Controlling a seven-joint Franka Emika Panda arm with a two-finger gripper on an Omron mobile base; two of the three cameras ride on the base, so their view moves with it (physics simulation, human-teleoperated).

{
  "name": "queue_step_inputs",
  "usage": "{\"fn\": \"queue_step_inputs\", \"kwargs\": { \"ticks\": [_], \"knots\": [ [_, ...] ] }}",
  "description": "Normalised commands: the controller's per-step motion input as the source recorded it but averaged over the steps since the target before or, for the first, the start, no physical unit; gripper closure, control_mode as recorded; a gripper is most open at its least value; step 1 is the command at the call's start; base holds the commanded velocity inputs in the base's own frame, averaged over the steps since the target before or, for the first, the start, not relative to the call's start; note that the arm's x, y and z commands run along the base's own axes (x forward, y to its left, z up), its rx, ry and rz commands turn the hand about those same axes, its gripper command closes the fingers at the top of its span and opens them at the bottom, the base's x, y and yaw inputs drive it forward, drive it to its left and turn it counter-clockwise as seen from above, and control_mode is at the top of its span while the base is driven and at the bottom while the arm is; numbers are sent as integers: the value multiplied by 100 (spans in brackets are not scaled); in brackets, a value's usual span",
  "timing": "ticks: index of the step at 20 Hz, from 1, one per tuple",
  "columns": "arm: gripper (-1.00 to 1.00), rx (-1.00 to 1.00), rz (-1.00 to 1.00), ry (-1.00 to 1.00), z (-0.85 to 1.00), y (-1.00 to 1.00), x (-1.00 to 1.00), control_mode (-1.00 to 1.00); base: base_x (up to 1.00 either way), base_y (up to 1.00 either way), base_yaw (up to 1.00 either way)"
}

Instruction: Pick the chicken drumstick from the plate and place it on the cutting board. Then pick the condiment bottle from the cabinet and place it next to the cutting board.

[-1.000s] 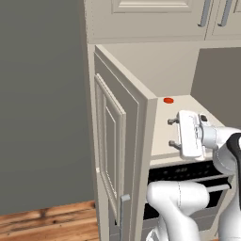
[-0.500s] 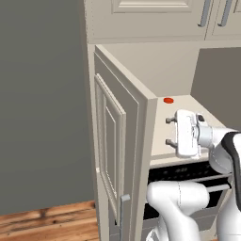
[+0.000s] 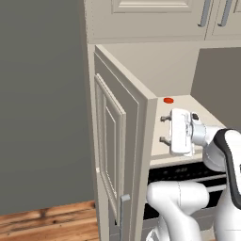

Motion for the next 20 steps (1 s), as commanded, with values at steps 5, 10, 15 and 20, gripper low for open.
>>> {"fn": "queue_step_inputs", "kwargs": {
  "ticks": [5, 10, 15, 20],
  "knots": [
    [-100, 0, -1, 0, -9, 14, 14, -100, 0, 0, 0],
    [-100, 0, -1, 0, -10, 10, 18, -100, 0, 0, 0],
    [-100, 0, -2, 0, -9, 5, 23, -100, 0, 0, 0],
    [-100, 0, -2, 3, -2, 1, 21, -100, 0, 0, 0]
  ]
}}
